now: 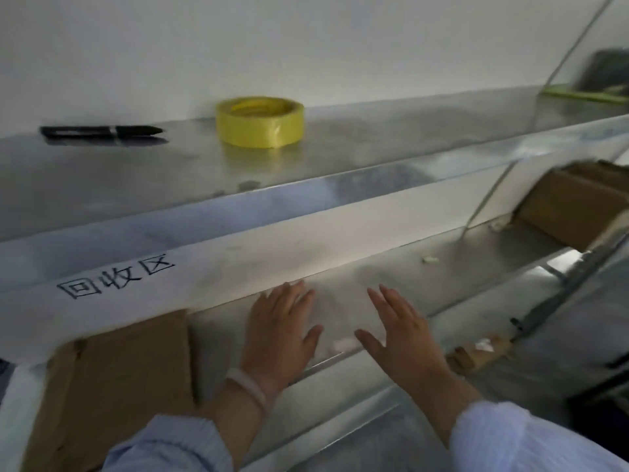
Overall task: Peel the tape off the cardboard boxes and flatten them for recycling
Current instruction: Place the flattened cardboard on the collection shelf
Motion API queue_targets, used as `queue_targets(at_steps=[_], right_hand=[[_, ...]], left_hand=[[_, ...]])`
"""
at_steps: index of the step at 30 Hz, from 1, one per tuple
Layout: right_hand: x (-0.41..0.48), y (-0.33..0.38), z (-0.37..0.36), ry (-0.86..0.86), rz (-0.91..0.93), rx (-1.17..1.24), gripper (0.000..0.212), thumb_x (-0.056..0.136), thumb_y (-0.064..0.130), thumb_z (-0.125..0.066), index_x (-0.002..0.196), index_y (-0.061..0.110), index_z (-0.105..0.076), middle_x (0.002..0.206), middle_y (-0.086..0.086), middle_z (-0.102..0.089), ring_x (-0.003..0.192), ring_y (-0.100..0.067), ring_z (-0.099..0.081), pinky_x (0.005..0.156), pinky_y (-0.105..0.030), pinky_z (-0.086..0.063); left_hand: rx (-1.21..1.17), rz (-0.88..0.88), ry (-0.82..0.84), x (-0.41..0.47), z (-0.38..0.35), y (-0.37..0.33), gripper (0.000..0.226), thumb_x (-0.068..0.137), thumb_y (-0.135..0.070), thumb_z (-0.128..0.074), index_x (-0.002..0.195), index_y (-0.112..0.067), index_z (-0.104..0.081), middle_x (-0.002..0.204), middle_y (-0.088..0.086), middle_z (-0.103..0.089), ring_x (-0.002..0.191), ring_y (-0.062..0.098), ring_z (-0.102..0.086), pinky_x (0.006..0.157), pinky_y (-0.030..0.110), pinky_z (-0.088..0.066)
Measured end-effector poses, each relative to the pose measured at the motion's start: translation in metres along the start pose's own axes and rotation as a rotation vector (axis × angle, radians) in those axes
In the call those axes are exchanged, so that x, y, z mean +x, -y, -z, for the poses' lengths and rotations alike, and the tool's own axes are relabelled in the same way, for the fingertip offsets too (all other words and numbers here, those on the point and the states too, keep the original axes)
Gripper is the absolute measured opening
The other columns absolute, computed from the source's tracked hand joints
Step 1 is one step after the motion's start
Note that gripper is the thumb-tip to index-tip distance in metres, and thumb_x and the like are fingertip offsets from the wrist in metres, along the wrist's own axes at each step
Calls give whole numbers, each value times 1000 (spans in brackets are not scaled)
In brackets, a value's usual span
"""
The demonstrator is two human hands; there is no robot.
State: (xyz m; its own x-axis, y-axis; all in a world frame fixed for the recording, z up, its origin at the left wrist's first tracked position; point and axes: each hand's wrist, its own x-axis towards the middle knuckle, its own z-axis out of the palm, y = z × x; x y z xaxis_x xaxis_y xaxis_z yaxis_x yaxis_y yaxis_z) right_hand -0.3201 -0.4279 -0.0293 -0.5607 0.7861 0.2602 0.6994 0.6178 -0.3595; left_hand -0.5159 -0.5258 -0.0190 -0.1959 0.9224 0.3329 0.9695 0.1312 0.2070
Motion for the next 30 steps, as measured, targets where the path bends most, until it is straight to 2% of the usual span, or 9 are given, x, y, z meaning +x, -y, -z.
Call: queue_targets(at_steps=[2, 4, 6, 8, 14, 19, 25, 30], right_hand=[[-10, -50, 31, -23, -42, -36, 72, 86, 48, -64, 145, 15, -41, 151, -11, -38, 140, -28, -35, 114, -40, -28], [-21, -100, 63, -34, -73, -81, 73, 89, 54, -56, 149, 21, -31, 156, -5, -30, 144, -22, -25, 117, -32, -15], [-31, -148, 93, -64, -108, -102, 73, 90, 58, -48, 151, 27, -22, 159, 0, -21, 147, -16, -15, 115, -25, -4], [-39, -192, 122, -106, -166, -102, 73, 90, 60, -44, 152, 33, -17, 160, 6, -15, 147, -10, -7, 111, -21, 1], [-60, -292, 181, -155, -312, -109, 72, 93, 55, -46, 153, 33, -13, 161, 9, -11, 147, -7, -4, 114, -20, 3], [-55, -365, 201, -155, -431, -76, 74, 93, 58, -45, 153, 33, -10, 161, 11, -6, 147, -7, -3, 117, -26, -5], [-9, -449, 210, -109, -519, -33, 73, 94, 57, -44, 152, 35, -6, 160, 15, -1, 147, -7, -4, 117, -28, -10], [44, -518, 227, -112, -573, -16, 73, 93, 56, -46, 152, 33, -9, 161, 11, -6, 147, -10, -10, 117, -29, -13]], left_hand=[[-29, -61, -28, 27, -14, -55, 53, 78, -42, -64, 126, -21, -61, 133, 1, -58, 122, 25, -54, 103, 47, -41], [-76, -109, -51, 53, -28, -111, 54, 78, -41, -67, 127, -21, -60, 135, 0, -56, 124, 25, -53, 102, 50, -41], [-102, -146, -69, 78, -41, -165, 55, 79, -41, -66, 130, -22, -58, 137, -1, -55, 125, 25, -52, 103, 50, -40], [-113, -186, -77, 100, -51, -215, 56, 81, -44, -61, 133, -23, -55, 138, -1, -53, 126, 24, -50, 103, 48, -39], [-204, -320, -31, 151, -86, -334, 57, 82, -51, -46, 130, -21, -57, 132, 3, -57, 121, 26, -53, 98, 46, -43], [-271, -369, -27, 205, -128, -395, 56, 82, -48, -56, 131, -20, -56, 132, 4, -56, 121, 26, -52, 97, 46, -44], [-311, -355, 64, 284, -199, -443, 59, 88, -54, -46, 142, -30, -40, 147, -6, -39, 135, 16, -35, 112, 36, -29], [-359, -355, 124, 364, -239, -479, 63, 88, -58, -38, 146, -33, -32, 152, -8, -32, 139, 12, -27, 114, 31, -22]])
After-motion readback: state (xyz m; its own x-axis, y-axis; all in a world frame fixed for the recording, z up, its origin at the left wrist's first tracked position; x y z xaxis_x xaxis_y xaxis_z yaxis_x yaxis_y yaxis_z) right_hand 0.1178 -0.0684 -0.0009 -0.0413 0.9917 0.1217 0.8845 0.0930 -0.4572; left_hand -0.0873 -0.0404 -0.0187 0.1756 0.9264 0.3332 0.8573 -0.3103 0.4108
